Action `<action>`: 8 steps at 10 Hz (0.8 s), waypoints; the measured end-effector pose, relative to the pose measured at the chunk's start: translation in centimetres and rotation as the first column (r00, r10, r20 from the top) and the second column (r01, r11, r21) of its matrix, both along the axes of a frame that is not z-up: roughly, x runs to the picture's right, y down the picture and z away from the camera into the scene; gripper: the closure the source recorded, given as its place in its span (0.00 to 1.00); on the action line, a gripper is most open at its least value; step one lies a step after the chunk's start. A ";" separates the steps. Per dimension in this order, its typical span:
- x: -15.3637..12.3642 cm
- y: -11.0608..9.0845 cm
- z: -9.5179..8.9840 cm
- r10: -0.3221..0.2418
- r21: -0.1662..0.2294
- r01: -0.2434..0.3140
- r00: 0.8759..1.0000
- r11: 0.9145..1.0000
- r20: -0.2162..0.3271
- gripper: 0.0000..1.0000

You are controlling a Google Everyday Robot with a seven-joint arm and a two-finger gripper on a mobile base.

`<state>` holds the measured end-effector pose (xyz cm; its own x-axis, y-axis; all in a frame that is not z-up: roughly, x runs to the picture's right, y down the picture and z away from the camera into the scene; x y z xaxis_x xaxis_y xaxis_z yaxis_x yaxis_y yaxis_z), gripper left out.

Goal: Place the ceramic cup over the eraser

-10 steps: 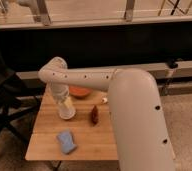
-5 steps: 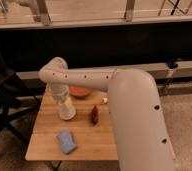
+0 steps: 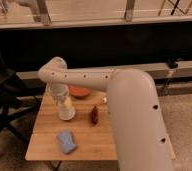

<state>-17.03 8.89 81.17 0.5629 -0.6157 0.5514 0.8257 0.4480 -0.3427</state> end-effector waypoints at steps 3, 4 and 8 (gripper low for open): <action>0.1 0.0 0.0 -0.001 -0.002 0.001 1.000 1.000 -0.002 0.20; 0.1 0.1 0.0 -0.001 -0.003 0.001 1.000 1.000 -0.002 0.20; 0.1 0.1 0.0 -0.002 -0.004 0.002 1.000 1.000 -0.004 0.20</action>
